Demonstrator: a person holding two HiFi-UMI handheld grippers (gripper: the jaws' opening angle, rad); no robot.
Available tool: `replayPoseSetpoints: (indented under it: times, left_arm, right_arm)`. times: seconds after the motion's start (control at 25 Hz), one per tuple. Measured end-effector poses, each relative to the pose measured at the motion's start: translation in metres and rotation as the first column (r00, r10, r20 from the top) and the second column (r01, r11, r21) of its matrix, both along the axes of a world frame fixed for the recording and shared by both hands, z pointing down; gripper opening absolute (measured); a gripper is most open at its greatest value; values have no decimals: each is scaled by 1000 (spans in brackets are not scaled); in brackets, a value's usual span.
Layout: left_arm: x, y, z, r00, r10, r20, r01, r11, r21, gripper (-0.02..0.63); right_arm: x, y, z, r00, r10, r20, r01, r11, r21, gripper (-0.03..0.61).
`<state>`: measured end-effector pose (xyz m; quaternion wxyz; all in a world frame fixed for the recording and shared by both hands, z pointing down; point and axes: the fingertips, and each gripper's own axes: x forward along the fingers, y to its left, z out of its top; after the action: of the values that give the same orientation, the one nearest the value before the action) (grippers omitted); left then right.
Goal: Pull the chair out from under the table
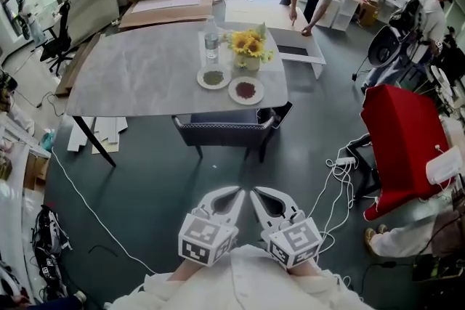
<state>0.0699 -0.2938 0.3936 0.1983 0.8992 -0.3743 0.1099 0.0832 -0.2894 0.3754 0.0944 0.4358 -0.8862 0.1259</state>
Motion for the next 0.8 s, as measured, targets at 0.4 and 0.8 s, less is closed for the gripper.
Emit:
replayPoseSetpoints:
  times: [0.4, 0.8]
  left_arm:
    - [-22, -61, 19, 999, -9, 43, 10, 999, -35, 15]
    - [-49, -176, 8, 999, -4, 51, 4, 1000, -7, 15]
  right_arm:
    - [-6, -56, 21, 1000, 7, 8, -6, 998, -56, 3]
    - [-25, -166, 11, 999, 32, -5, -32, 999, -28, 3]
